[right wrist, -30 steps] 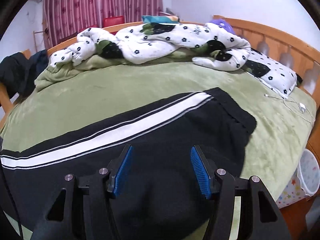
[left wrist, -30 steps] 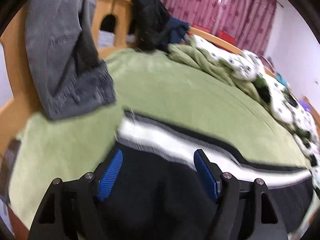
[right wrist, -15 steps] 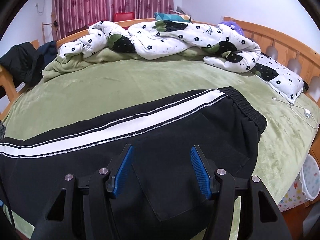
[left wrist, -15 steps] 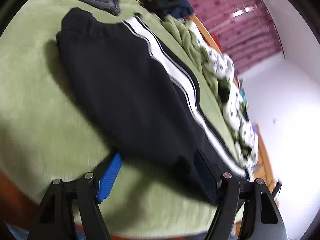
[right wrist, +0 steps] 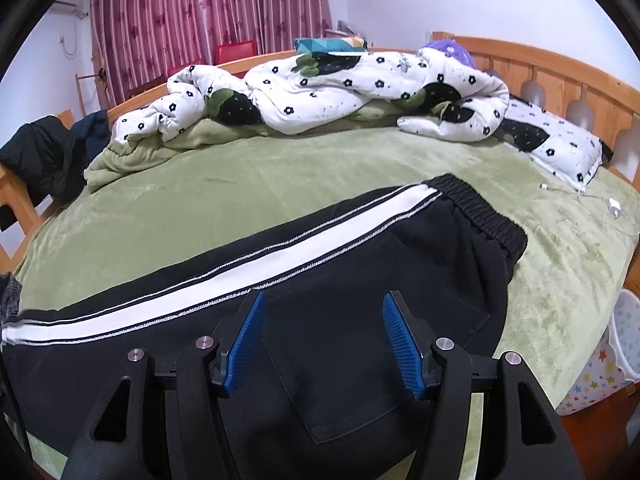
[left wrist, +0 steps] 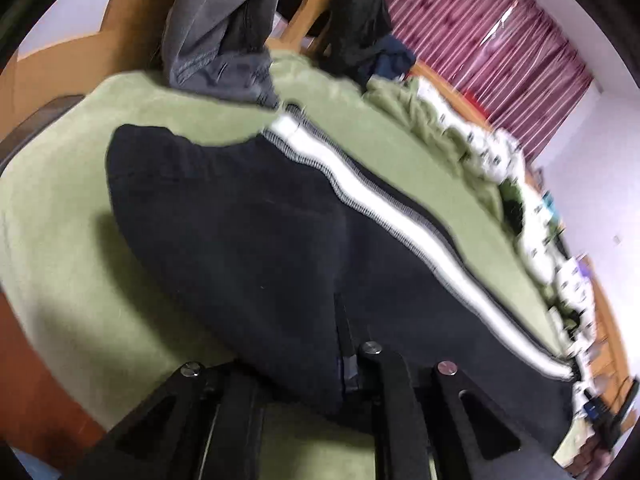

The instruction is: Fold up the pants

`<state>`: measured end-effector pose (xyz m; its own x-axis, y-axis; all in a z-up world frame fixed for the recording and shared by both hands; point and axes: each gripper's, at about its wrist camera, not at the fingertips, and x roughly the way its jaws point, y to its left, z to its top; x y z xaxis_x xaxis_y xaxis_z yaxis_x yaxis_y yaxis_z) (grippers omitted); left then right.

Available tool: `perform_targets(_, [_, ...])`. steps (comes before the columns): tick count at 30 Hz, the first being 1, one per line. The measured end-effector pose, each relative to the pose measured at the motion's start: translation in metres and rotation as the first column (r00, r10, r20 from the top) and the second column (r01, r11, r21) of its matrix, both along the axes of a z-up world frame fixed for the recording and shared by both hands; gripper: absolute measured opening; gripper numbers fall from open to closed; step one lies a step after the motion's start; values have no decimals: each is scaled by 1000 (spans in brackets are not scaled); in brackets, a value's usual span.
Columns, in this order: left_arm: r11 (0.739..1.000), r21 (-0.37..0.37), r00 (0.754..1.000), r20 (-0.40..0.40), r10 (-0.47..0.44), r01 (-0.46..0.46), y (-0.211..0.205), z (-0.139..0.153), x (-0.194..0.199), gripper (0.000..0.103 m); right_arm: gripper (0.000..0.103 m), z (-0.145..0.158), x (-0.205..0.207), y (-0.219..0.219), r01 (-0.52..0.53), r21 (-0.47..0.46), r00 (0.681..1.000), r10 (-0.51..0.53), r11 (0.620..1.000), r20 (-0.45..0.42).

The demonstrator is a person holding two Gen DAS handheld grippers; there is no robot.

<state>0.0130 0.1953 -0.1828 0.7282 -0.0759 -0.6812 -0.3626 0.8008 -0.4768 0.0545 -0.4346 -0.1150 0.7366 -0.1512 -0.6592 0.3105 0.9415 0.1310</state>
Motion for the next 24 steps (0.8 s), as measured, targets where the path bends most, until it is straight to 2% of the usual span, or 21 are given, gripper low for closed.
perform_targets(1, [1000, -14, 999, -32, 9, -9, 2, -5, 0, 25, 60, -1, 1, 1, -11, 5, 1000, 11, 1000, -6])
perform_targets(3, [998, -64, 999, -50, 0, -4, 8, -10, -8, 28, 60, -1, 1, 4, -25, -3, 1000, 25, 1000, -5])
perform_targets(5, [998, -53, 997, -71, -40, 37, 2, -3, -16, 46, 60, 2, 1, 11, -44, -37, 999, 44, 998, 2])
perform_targets(6, [997, -36, 994, -81, -77, 74, -4, 1, -23, 49, 60, 3, 1, 13, -52, -50, 999, 52, 997, 4])
perform_targets(9, [978, 14, 975, -86, -206, 208, -25, 14, -38, 50, 60, 5, 3, 21, -71, -75, 997, 71, 995, 4])
perform_targets(12, [960, 49, 960, -43, -275, 277, -38, 37, -46, 50, 60, 5, 7, 34, -103, -127, 995, 103, 987, -7])
perform_targets(14, [948, 73, 951, -9, -309, 309, -40, 56, -36, 50, 60, 3, 9, 44, -125, -173, 992, 124, 977, -20])
perform_targets(17, [940, 142, 947, 39, -319, 311, -30, 84, 7, 52, 60, -1, 13, 57, -156, -232, 988, 150, 960, -43])
perform_targets(20, [939, 194, 957, 12, -290, 283, -6, 89, 54, 54, 60, -7, 15, 68, -181, -285, 983, 167, 941, -74])
perform_targets(24, [947, 210, 970, -30, -241, 242, 33, 80, 100, 54, 60, -12, 18, 75, -206, -321, 978, 185, 925, -96])
